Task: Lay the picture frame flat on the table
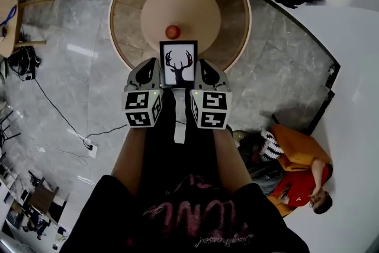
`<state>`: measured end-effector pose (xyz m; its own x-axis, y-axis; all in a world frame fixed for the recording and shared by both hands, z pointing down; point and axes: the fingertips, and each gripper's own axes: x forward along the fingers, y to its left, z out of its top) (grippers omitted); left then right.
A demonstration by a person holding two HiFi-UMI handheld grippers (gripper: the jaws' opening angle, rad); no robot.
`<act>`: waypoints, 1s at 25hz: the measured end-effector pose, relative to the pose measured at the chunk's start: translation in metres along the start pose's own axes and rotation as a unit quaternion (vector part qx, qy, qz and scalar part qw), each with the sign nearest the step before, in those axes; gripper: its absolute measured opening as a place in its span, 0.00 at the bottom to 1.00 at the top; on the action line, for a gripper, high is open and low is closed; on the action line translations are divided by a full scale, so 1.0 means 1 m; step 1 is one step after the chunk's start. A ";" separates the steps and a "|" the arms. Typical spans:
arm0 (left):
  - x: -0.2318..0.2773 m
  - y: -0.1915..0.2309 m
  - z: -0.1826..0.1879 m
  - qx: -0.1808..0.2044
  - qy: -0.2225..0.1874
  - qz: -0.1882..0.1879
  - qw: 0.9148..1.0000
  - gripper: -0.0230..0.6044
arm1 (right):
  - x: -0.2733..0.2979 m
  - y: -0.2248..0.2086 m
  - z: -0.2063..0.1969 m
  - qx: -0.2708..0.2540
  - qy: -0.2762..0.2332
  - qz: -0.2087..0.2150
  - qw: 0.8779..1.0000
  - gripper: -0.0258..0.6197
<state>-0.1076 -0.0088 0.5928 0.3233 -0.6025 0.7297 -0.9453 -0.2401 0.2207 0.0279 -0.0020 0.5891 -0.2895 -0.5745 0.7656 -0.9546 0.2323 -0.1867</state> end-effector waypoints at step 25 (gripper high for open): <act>-0.118 -0.029 0.158 0.051 -0.134 -0.016 0.990 0.05 | -0.124 0.044 0.171 -0.050 -0.176 0.027 0.983 0.07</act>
<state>-0.1120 -0.0515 0.3979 0.3656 -0.7699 0.5230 -0.9297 -0.3294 0.1649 0.0092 -0.0551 0.3805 -0.3627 -0.7910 0.4927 -0.9306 0.3352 -0.1468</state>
